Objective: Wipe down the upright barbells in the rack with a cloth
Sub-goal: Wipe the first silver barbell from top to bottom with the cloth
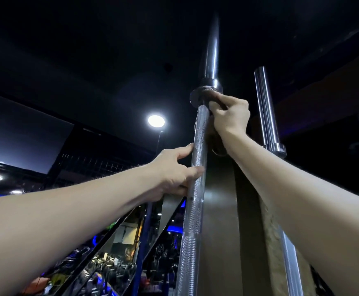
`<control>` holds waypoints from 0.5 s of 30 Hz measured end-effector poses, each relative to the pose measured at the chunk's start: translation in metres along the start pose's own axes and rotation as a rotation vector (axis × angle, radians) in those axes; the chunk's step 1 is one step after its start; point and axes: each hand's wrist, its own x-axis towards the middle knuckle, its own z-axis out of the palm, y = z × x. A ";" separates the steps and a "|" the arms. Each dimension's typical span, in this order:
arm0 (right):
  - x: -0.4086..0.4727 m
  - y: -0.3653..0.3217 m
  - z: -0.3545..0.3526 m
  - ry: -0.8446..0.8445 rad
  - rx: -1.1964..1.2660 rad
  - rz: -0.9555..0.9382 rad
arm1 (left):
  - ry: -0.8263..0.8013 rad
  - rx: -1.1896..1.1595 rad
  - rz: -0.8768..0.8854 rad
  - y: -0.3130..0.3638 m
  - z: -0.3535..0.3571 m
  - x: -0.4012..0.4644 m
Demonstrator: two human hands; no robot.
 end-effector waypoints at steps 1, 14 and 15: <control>0.001 0.001 -0.001 0.002 0.093 0.089 | 0.000 0.000 -0.004 0.001 0.000 -0.001; 0.001 -0.019 -0.018 -0.262 -0.489 -0.439 | 0.029 0.000 -0.031 0.001 0.005 0.000; 0.009 -0.019 -0.012 -0.221 -0.495 -0.405 | 0.031 0.010 -0.033 0.001 0.006 0.000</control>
